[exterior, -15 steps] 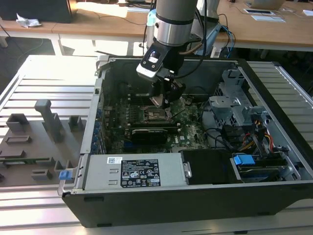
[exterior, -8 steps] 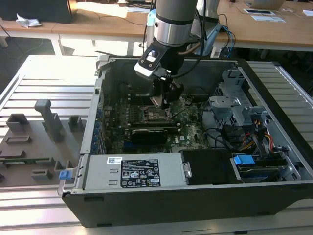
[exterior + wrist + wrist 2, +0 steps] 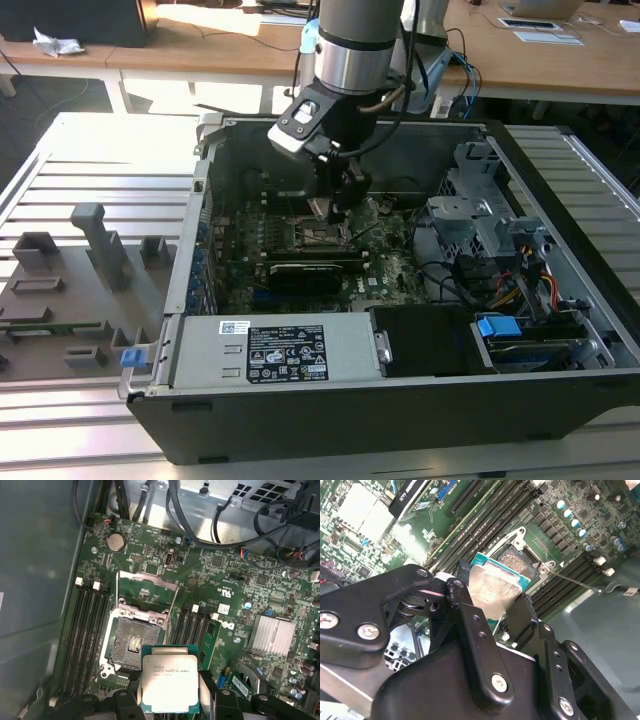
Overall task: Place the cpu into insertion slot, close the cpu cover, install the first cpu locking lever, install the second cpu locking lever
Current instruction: 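Place the cpu into insertion slot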
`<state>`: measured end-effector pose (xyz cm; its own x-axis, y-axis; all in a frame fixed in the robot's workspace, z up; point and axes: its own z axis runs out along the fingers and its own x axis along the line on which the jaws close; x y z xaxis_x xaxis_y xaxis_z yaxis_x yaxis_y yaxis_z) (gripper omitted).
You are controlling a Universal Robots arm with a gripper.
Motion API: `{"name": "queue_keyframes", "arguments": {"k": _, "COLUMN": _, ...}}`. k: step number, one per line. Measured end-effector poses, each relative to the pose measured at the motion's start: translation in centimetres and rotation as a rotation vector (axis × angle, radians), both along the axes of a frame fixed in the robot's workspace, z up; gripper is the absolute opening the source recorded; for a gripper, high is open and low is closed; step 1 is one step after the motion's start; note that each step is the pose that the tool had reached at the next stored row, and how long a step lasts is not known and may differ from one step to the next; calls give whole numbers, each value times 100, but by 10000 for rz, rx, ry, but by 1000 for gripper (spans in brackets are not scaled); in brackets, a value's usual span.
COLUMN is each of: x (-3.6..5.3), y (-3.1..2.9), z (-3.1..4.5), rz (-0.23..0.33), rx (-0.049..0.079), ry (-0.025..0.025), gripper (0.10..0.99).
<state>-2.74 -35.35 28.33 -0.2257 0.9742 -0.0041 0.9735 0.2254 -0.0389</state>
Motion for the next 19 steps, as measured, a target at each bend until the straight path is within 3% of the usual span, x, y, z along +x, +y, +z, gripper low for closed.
{"name": "queue_keyframes", "arguments": {"k": 13, "x": 0, "y": 0, "z": -6, "rz": -1718, "rx": -137, "ry": 0, "gripper": 541}}
{"name": "queue_keyframes", "arguments": {"k": 19, "x": 0, "y": 0, "z": -8, "rz": -2200, "rx": -158, "ry": 2, "gripper": 541}}
